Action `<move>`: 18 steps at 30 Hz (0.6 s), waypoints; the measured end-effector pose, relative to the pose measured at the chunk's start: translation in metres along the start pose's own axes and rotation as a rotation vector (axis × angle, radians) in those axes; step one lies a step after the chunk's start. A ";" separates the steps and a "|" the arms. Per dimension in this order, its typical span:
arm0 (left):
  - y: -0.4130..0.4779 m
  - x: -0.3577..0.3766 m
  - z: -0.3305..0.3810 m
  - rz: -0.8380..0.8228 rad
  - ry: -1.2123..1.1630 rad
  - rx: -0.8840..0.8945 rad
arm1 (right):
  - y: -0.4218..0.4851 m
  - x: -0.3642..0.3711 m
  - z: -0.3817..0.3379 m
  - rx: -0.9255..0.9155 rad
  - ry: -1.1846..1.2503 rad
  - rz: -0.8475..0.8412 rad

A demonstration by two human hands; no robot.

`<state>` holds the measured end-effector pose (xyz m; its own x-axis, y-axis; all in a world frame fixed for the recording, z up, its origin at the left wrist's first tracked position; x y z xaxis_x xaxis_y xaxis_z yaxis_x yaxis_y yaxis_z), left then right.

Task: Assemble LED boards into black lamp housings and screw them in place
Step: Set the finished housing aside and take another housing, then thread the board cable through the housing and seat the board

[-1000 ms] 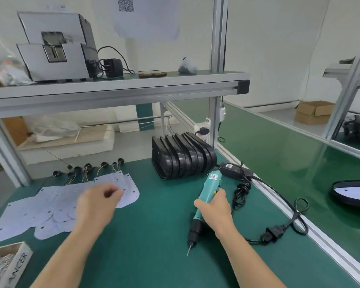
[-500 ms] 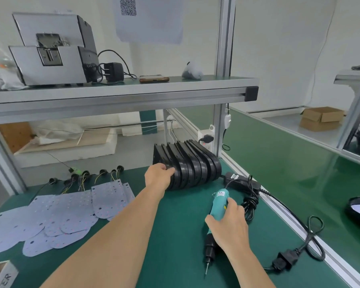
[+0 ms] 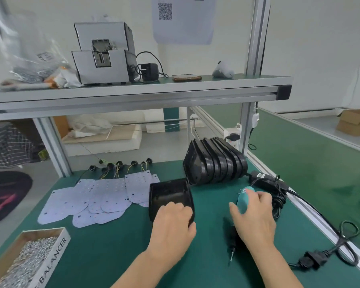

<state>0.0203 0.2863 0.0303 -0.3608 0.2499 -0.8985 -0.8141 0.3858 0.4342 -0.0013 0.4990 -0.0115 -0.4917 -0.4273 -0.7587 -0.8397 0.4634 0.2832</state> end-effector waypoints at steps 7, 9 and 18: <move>-0.044 0.021 0.030 -0.179 0.031 0.068 | -0.038 0.051 -0.080 -0.200 0.010 -0.380; -0.046 0.019 0.033 -0.227 -0.005 0.066 | -0.049 0.072 -0.086 -0.124 0.010 -0.566; -0.012 -0.018 -0.182 0.027 -0.541 -0.697 | -0.060 0.075 -0.075 -0.010 0.142 -0.529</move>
<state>-0.0459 0.1154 0.0293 -0.2630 0.7055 -0.6581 -0.9644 -0.2115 0.1587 -0.0051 0.3806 -0.0418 -0.0276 -0.7010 -0.7126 -0.9826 0.1500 -0.1095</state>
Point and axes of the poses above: each hand's wrist, its own y-axis towards the middle knuckle, its own x-axis out of the palm, z = x × y, the point moved 9 cm from there along y, towards the middle knuckle, and after that the axes turned 6 degrees about -y, right-handed, at the moved point
